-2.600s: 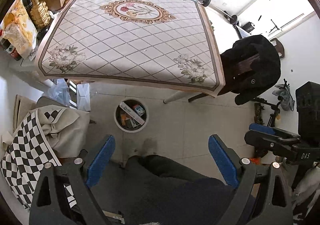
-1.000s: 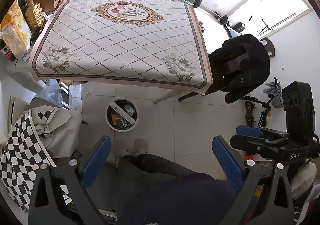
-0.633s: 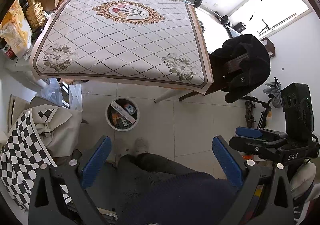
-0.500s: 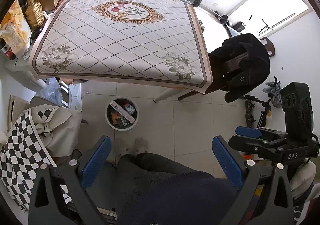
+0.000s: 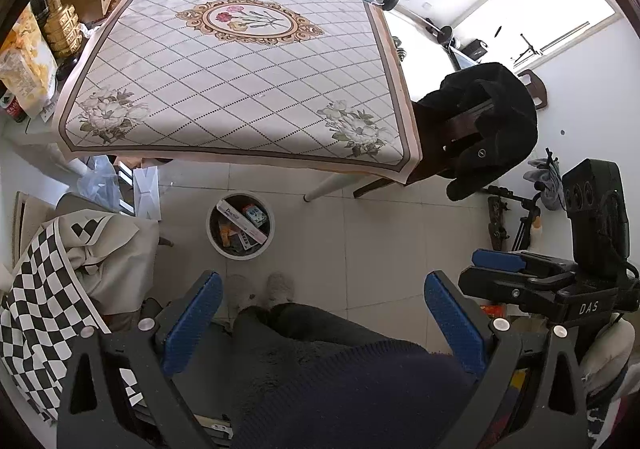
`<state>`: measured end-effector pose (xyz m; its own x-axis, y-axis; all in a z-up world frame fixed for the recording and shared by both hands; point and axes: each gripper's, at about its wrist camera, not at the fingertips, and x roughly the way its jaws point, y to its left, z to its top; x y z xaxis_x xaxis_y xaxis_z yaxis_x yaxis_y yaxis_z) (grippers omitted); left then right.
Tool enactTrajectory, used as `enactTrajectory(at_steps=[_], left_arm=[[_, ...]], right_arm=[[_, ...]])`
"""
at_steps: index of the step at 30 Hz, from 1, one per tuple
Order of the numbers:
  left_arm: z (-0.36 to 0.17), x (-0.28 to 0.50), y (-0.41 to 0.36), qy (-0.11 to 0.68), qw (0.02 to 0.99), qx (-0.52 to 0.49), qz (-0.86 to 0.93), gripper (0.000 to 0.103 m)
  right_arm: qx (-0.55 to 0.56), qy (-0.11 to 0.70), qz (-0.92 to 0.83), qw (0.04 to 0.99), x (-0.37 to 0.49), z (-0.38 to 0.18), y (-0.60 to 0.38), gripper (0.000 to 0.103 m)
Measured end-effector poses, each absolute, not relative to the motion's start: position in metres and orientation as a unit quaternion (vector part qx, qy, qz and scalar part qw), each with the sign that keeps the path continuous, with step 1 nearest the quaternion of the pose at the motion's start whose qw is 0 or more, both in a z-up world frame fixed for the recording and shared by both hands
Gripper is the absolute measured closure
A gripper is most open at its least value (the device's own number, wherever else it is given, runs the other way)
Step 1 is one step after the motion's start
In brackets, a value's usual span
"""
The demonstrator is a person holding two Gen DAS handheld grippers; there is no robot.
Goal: Collect trash
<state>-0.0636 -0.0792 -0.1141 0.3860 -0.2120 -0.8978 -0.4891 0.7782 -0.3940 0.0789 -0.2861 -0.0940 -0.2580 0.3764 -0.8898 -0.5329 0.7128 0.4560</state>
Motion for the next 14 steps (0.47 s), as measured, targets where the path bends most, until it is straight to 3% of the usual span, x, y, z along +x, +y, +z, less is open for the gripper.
enactTrajectory(at_steps=[14], left_arm=[[-0.1172,-0.062,-0.0807,0.549,0.766,-0.322,0.09,0.0]], right_arm=[[-0.057,0.701,0.377,0.603,0.0803,-0.0947,-0.2938,0.0]])
